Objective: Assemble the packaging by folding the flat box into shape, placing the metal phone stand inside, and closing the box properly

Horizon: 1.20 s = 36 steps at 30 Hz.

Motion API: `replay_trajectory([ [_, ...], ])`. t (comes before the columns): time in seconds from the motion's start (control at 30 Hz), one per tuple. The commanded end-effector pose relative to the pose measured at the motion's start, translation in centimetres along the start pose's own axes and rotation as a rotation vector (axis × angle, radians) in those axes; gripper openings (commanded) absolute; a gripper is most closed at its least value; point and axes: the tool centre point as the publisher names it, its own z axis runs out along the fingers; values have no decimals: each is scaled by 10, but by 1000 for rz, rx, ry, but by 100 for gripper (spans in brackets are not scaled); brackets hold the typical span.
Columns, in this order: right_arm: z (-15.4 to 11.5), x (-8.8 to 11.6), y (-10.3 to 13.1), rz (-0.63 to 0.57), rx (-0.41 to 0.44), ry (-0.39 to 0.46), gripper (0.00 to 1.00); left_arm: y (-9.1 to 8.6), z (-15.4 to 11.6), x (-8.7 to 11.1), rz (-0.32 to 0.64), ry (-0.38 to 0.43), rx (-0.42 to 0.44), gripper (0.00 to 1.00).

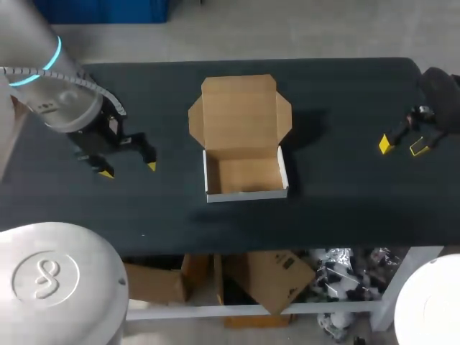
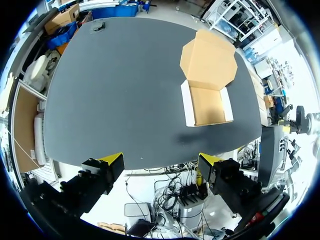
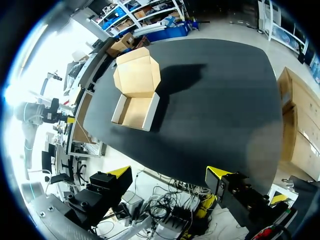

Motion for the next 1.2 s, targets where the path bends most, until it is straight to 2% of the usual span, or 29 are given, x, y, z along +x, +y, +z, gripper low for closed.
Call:
replay_trajectory([
  [0.03,-2,1,0,1,4,0,100,-16,17,-5,-4,-7,-31,100],
  [0.27,-2,1,0,1,4,0,100,-30,42,-24,-18,-24,-42,100],
  [0.4,-2,1,0,1,4,0,100,-40,57,-36,-39,-69,-41,100],
  [0.53,-2,1,0,1,4,0,100,-52,70,-50,-53,-78,-51,100],
  [1.2,-2,1,0,1,4,0,100,-110,114,-108,-105,-122,-93,100],
])
